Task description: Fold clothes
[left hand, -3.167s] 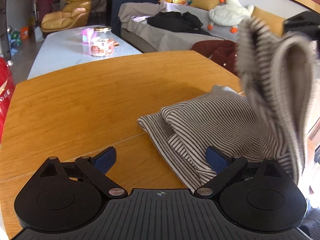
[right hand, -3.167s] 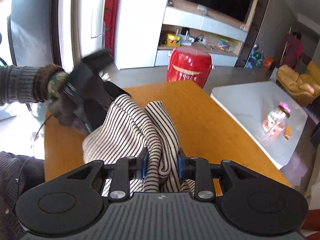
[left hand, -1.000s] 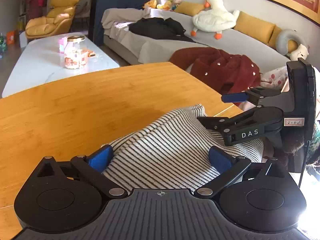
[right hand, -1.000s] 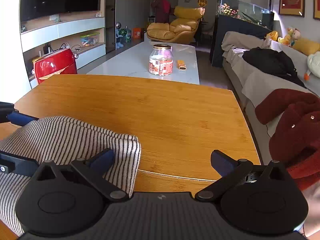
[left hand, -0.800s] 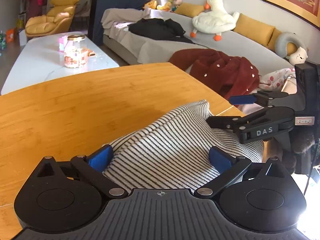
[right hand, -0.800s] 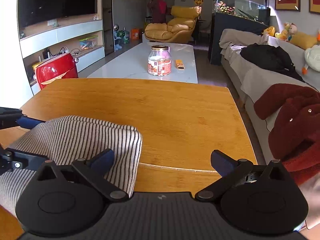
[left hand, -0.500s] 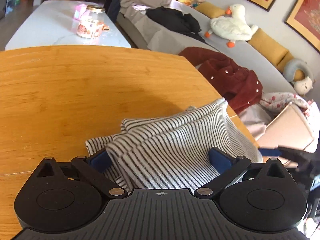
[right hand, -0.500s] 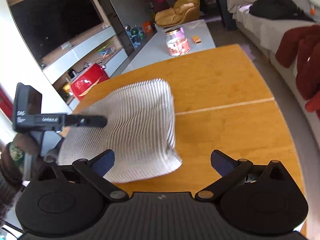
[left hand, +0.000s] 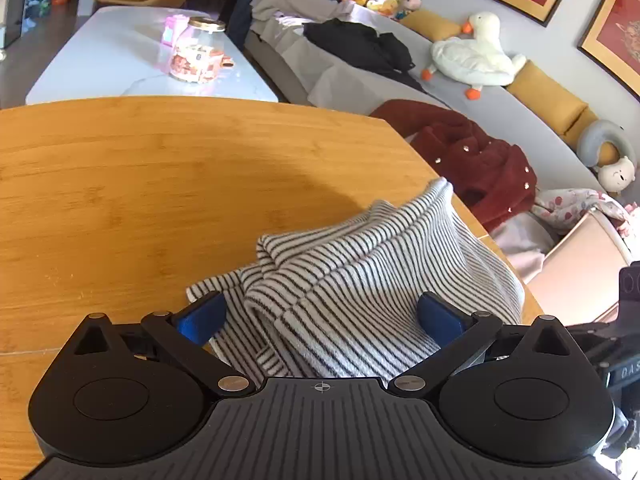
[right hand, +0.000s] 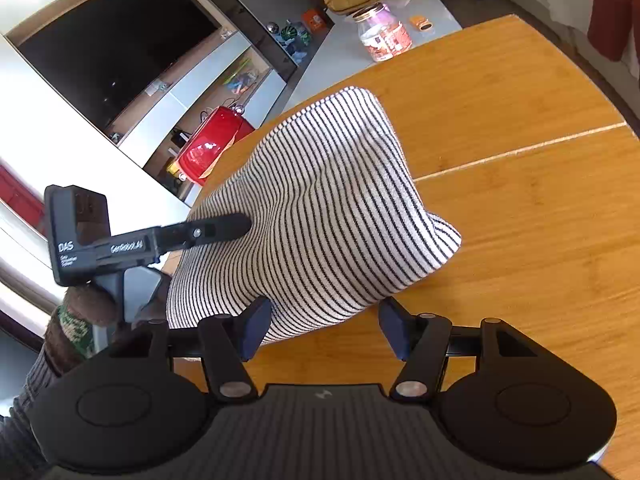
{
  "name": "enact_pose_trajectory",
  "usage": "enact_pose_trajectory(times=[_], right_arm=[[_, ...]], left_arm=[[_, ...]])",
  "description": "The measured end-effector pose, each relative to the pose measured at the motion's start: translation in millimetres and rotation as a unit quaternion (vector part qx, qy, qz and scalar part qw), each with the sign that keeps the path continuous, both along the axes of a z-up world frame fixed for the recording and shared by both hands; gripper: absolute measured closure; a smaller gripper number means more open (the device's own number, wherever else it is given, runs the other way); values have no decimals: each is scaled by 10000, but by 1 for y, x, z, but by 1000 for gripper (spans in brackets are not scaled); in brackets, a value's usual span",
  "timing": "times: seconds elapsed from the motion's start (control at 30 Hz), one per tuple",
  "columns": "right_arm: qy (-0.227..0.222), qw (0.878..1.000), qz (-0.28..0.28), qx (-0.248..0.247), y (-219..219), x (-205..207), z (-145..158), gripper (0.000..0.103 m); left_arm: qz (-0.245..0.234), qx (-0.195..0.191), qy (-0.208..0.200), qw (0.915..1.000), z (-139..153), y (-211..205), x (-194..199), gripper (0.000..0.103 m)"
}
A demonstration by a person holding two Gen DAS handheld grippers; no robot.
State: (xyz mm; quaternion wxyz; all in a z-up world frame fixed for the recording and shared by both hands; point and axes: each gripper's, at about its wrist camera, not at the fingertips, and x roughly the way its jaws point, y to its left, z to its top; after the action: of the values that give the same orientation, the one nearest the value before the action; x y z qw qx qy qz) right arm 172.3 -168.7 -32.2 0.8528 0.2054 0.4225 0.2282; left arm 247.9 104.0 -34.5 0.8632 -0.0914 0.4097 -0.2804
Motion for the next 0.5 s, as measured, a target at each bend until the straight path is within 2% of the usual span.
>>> enact_pose_trajectory(times=[0.1, 0.17, 0.27, 0.37, 0.43, 0.5], right_arm=[[-332, 9984, -139, -432, 6, 7, 6, 37], [-605, 9945, -289, -805, 10, 11, 8, 27], [-767, 9908, -457, -1020, 9, 13, 10, 23], [-796, 9908, -508, -973, 7, 9, 10, 22], [-793, 9917, -478, -889, 5, 4, 8, 22], [-798, 9925, -482, -797, 7, 1, 6, 21]], left_arm=[[-67, -150, 80, 9998, 1, 0, -14, 0], [-50, -213, 135, 9997, 2, -1, -24, 0], [31, -170, 108, 9998, 9, -1, -39, 0], [5, -133, -351, 9993, 33, 3, -56, 0], [88, -10, -771, 9970, 51, 5, -63, 0], [167, 135, -1022, 9945, 61, 4, -61, 0]])
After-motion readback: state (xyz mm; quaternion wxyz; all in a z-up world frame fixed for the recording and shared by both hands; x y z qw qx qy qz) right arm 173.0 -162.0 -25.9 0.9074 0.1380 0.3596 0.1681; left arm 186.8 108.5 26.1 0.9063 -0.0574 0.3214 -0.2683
